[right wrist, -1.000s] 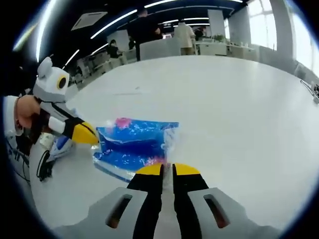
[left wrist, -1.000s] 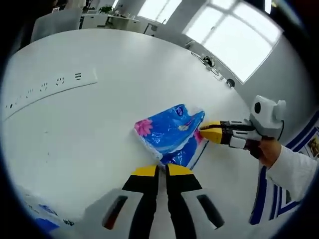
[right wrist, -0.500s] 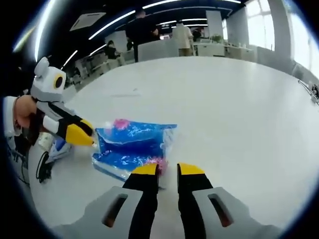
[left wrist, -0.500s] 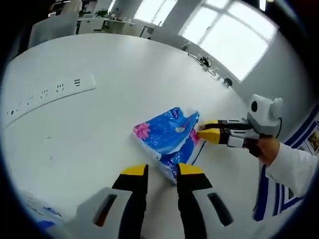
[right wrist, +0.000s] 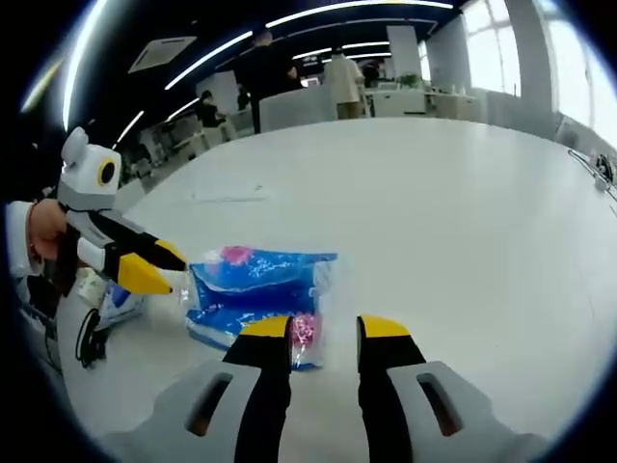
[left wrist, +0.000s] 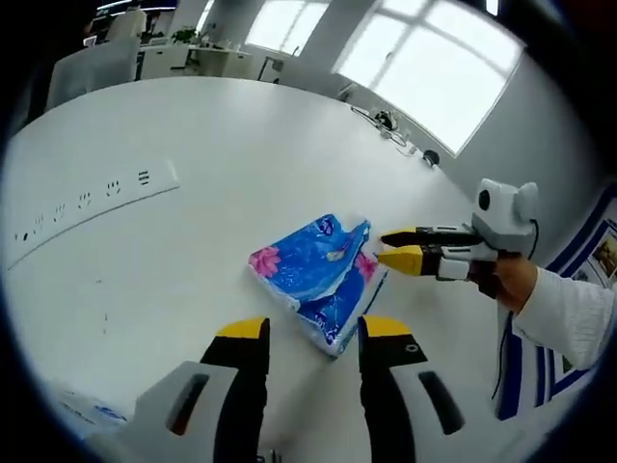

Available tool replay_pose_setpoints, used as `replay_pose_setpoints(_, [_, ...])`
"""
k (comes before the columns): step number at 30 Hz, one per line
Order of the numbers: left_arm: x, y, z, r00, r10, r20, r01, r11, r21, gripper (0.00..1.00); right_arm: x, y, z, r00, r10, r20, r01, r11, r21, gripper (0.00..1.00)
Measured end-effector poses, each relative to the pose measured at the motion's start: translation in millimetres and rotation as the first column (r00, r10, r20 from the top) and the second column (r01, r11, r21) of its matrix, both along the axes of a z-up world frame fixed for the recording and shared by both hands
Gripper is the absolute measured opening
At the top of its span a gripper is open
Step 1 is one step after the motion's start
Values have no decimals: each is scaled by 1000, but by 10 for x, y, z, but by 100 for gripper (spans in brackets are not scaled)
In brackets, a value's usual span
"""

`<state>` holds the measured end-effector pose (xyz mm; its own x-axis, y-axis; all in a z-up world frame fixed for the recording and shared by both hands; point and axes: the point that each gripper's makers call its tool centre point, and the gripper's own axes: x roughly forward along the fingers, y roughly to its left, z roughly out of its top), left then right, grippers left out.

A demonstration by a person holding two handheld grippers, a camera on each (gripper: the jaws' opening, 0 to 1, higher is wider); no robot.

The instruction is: Arrange the tabletop items into an orderly group along one side of the table until the central work area is clear of visible clutter.

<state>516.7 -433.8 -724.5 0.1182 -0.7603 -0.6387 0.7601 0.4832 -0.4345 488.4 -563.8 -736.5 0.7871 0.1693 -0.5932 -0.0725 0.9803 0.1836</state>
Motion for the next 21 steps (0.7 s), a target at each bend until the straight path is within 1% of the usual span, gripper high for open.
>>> replay_pose_setpoints(5, [13,-1,104,1000,-5,17,6,1000,-21,41,-14,8,65,1000,-3,12,3,1000,-4,27])
replay_pose_setpoints(8, [14,10,160,999,-13,41,14,1000,-25,43,-23,14,107,1000,-8,20,8,1000,-4,29])
replay_pose_setpoints(12, [-4,15,203,999,-20,39,21,999,-35,47,-52,39,168,1000,-12,25,12,1000,-1,30])
replay_pose_setpoints(16, [-17,29,259,996,-45,77,48,998,-34,53,-46,41,224,999,-20,40,20,1000,11,30])
replay_pose_setpoints(19, [-23,36,331,995,-50,81,54,997,-50,56,-44,52,298,998,-21,57,21,1000,12,30])
replay_pose_setpoints(21, [-3,54,370,994,-49,97,54,997,-49,58,-52,66,328,998,-20,60,19,1000,9,31])
